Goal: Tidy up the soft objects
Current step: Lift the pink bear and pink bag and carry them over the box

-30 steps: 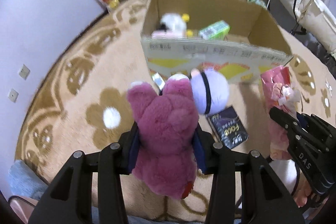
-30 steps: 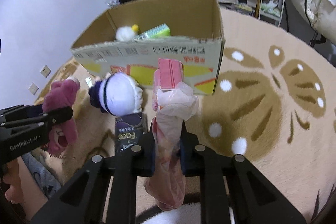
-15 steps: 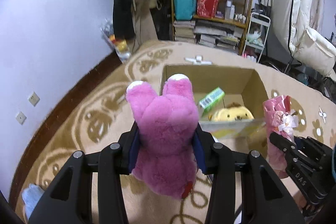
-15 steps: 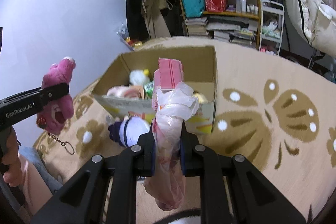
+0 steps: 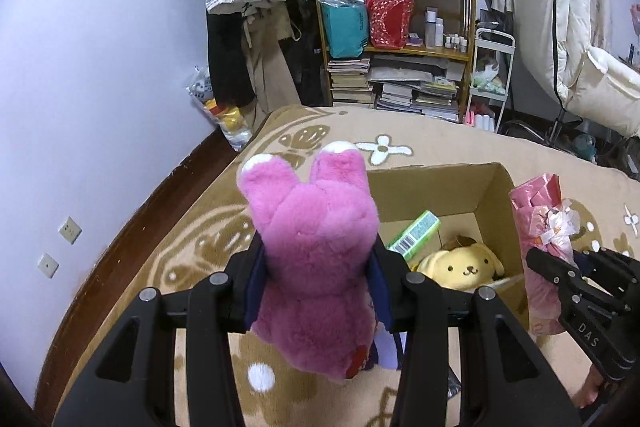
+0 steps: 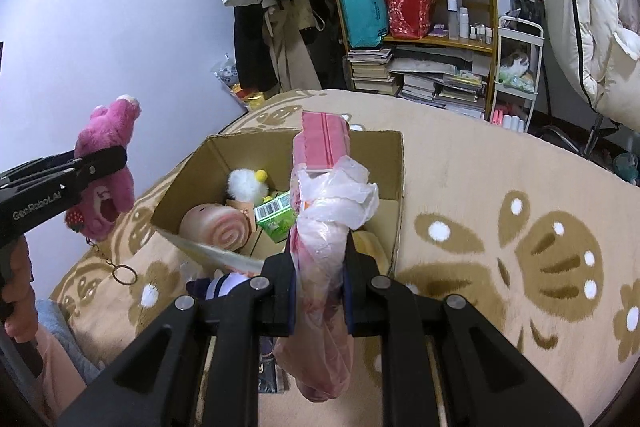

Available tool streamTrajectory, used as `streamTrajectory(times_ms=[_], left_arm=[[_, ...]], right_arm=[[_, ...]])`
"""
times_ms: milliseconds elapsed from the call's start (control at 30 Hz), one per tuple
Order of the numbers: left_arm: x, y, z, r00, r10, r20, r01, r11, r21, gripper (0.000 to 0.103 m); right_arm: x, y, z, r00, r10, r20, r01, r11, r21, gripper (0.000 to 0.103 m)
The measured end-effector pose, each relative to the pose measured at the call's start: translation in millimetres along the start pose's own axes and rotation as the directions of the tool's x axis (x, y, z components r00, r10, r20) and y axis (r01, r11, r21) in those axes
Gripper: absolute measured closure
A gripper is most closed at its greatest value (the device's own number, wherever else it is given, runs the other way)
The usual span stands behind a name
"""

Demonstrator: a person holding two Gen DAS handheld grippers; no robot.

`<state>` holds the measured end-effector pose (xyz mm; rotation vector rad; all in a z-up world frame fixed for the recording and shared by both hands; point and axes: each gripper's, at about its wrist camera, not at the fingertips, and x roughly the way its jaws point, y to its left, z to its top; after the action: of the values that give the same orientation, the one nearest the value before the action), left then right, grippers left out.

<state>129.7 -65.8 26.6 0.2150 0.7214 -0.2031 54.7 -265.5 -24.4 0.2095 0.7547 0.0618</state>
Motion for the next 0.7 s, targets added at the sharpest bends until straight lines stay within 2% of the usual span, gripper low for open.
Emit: streamTrajectory(times_ms=[400,700], left_arm=[[35,-12,10,1.0,-0.016,-0.01,0.016,1.0,0.021,0.06],[61,-24,8,0.998,-0.04,-0.052,0.043,0.997,0.057,0.06]], right_arm=[[23,-5,27,1.0,0.008,0.008,-0.008,1.0,-0.013,0.085],[41,-11,36,1.0,0.014,-0.016,-0.014,1.0,0.003,0.084]])
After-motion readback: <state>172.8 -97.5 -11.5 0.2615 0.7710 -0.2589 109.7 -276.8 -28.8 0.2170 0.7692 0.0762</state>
